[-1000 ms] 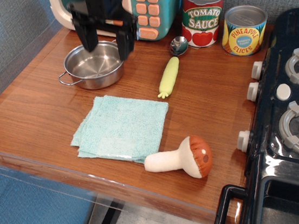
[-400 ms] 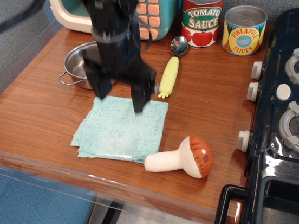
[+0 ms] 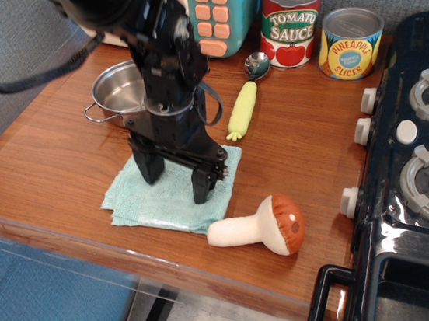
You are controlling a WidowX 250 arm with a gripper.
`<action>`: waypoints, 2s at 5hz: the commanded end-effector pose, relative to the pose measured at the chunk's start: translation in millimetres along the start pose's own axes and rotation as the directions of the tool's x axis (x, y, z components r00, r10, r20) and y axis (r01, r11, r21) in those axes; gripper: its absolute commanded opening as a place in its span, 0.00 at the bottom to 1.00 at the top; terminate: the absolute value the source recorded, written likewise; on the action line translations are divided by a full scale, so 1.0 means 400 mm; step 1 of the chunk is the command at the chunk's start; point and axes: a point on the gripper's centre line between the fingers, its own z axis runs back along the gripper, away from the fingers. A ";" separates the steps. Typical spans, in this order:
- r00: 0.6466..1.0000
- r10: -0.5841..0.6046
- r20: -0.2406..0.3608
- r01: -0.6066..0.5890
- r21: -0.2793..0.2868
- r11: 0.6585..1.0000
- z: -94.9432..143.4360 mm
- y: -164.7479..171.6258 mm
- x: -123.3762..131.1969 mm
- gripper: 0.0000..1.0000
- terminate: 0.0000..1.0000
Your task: Move the blue cloth to the lower right corner of the table.
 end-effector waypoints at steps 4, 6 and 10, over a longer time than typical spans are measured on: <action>0.996 -0.090 -0.017 0.091 0.022 0.996 0.010 0.271 -0.068 1.00 0.00; 0.997 -0.055 -0.063 0.056 0.012 0.998 0.009 0.430 -0.114 1.00 0.00; 0.995 -0.035 0.097 0.031 0.043 0.999 0.204 0.434 -0.104 1.00 0.00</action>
